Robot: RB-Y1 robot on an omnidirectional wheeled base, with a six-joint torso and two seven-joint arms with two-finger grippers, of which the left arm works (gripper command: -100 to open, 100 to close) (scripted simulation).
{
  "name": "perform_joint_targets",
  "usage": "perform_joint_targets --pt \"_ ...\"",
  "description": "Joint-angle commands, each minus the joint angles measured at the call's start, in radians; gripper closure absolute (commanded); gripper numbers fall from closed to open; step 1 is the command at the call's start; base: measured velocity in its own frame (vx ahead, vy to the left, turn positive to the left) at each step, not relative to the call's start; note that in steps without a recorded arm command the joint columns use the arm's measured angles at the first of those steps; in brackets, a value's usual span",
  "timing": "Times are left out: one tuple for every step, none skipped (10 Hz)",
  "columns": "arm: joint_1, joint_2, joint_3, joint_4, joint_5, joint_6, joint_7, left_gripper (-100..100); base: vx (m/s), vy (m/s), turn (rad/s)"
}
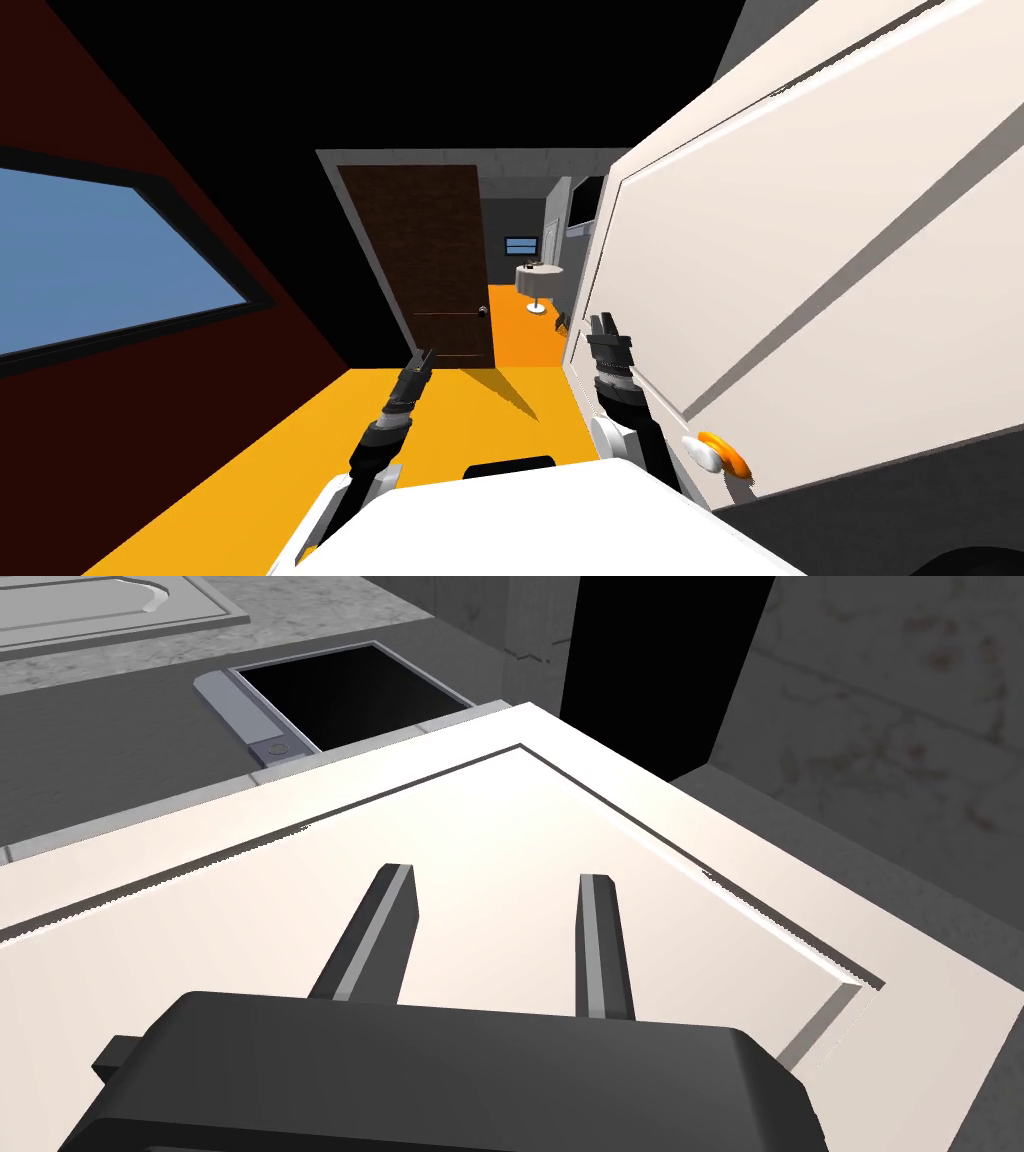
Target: Pull the door open
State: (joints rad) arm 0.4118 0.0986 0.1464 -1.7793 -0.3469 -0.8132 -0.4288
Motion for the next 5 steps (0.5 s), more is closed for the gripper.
perform_joint_targets --pt "-0.004 0.003 0.016 0.039 -0.036 -0.014 -0.030 -100 0.183 -0.063 0.077" --pt "-0.012 0.004 0.027 0.071 -0.059 -0.024 -0.050 -100 0.184 -0.063 0.075" --pt "-0.016 0.004 0.033 0.087 -0.071 -0.030 -0.060 -100 0.162 -0.044 0.048" --pt "-0.019 0.005 0.039 0.103 -0.082 -0.035 -0.069 -100 0.126 -0.034 0.032" --pt "-0.023 0.005 0.044 0.119 -0.094 -0.040 -0.079 -100 0.100 -0.033 0.030"
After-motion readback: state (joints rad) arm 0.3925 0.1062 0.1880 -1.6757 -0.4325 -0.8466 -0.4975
